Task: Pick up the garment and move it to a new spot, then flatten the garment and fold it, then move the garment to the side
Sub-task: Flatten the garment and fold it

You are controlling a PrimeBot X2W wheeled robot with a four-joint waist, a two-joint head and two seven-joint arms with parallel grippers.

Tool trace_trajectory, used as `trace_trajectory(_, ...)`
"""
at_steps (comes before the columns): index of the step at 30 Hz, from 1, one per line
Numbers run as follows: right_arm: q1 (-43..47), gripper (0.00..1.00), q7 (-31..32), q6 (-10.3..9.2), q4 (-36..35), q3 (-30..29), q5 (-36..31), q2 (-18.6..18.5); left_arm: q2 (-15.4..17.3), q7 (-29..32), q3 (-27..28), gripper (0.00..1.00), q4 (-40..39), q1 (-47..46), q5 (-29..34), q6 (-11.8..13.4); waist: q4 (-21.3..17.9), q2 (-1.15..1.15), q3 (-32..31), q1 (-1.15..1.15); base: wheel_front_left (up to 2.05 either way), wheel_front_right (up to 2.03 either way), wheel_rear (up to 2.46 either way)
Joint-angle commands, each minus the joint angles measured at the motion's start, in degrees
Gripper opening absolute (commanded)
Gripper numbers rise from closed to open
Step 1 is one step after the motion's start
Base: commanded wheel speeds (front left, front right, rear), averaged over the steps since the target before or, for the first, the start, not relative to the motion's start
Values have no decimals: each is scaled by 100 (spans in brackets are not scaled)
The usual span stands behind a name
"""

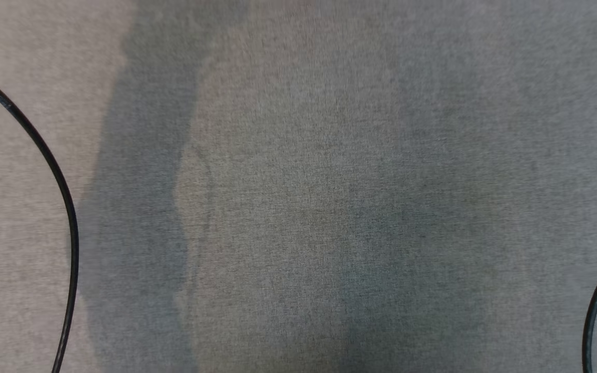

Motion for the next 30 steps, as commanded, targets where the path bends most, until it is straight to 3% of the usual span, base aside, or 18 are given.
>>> trace_trajectory(1, -105, 0, -164, -3, 163, 138, 121, -26, 67, -303, -69, 0, 213, -135, 181, -174, -77, 0, 565, 0, 0, 0, 0)
trace_trajectory(6, 86, 0, -375, -3, 707, 970, 609, -25, -49, -1269, -410, 0, 1284, 26, 481, -703, -13, 0, 863, 0, 0, 0, 0)
trace_trajectory(9, 298, 0, -398, -3, 950, 1290, 746, -25, -78, -1500, -743, 0, 1620, 263, 595, -835, 46, 0, 835, 0, 0, 0, 0)
trace_trajectory(13, 674, 0, -396, -3, 1272, 1471, 947, -30, -180, -1558, -1211, 0, 1771, 756, 468, -876, 141, 0, 631, 0, 0, 0, 0)
trace_trajectory(20, 1271, 0, -334, -3, 1771, 1741, 1111, -30, 213, -1146, -2216, 0, 1678, 1650, 151, -871, 223, 0, 72, 0, 0, 0, 0)
trace_trajectory(30, 2048, 0, 81, -3, 2142, 2127, 1230, -72, 677, -798, -3164, 0, 1480, 2552, -224, -872, 217, 0, -595, 0, 0, 0, 0)
